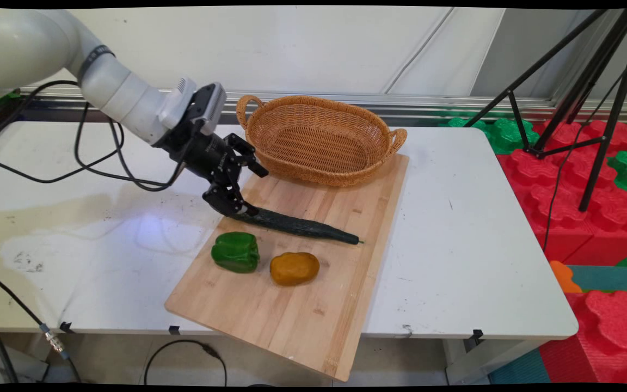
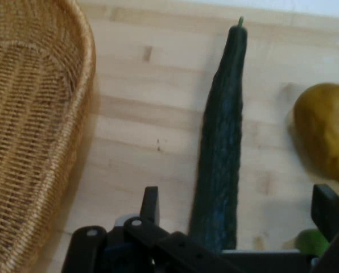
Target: Pick up the cucumber from the cutting board
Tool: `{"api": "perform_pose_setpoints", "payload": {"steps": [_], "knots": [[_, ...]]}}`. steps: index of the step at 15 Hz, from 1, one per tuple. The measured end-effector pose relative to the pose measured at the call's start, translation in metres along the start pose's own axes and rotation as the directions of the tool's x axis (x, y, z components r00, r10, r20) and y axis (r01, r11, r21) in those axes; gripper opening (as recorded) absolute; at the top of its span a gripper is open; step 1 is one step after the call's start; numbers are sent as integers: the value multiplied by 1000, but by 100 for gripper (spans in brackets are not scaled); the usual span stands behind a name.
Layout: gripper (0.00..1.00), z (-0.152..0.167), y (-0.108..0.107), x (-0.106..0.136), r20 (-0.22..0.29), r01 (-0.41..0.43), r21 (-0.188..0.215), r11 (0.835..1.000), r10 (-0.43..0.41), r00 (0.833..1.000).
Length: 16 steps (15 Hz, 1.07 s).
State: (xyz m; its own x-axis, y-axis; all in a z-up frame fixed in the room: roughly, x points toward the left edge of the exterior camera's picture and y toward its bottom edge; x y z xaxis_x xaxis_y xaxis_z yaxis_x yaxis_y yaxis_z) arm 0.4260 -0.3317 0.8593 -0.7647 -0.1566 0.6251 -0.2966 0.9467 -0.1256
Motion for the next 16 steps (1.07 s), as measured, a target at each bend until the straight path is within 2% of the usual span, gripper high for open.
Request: {"api": "perform_pose_setpoints", "payload": {"steps": [9, 16], "knots": [[100, 65, -31, -10, 86, -52, -60, 997, 57, 995], [100, 93, -42, -11, 109, -53, -93, 994, 63, 992]]}}
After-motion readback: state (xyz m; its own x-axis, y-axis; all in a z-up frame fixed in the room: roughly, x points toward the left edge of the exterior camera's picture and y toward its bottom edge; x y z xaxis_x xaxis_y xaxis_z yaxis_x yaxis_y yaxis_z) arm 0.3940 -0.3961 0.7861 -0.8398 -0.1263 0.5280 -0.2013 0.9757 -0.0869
